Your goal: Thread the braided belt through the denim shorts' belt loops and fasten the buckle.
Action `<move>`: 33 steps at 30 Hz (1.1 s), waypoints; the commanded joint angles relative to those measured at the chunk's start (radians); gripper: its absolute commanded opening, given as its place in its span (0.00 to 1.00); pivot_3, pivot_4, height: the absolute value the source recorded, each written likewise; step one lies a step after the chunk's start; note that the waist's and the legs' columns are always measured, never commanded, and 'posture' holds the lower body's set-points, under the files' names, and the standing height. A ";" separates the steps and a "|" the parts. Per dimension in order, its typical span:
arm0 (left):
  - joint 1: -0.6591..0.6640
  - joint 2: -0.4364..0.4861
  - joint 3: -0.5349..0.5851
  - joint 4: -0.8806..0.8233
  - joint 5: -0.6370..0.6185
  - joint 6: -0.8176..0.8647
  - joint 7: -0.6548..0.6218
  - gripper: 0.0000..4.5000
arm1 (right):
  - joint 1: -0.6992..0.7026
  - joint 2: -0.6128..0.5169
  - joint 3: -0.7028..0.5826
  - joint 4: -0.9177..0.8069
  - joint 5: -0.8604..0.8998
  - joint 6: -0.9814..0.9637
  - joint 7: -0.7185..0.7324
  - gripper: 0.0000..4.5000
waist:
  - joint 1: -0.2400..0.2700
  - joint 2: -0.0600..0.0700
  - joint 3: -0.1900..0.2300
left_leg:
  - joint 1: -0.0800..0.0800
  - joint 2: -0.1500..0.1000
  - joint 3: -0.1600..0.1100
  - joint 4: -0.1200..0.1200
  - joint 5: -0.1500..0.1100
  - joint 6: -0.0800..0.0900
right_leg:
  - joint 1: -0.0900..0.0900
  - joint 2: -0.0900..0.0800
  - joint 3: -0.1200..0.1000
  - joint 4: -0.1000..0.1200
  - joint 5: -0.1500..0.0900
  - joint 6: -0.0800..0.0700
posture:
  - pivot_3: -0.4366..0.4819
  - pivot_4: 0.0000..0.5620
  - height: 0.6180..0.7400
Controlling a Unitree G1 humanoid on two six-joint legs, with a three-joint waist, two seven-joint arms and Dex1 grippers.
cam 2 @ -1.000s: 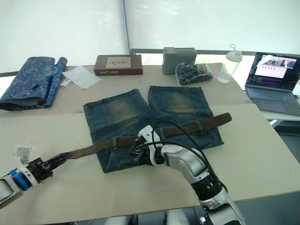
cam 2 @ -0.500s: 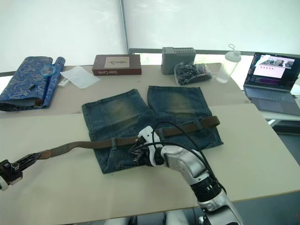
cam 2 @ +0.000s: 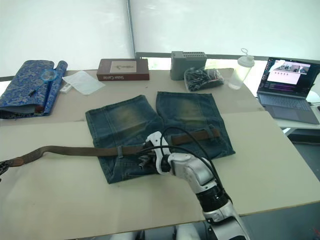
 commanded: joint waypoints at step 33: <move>-0.066 -0.203 -0.078 -0.956 -0.354 0.499 0.130 1.00 | -0.059 -0.469 -0.297 -0.324 0.148 0.111 0.186 1.00 | 0.009 0.004 0.006 | -0.013 0.000 -0.001 0.002 0.001 0.004 | -0.003 -0.004 -0.015 -0.003 0.003 -0.002 | 0.48 0.27 1.00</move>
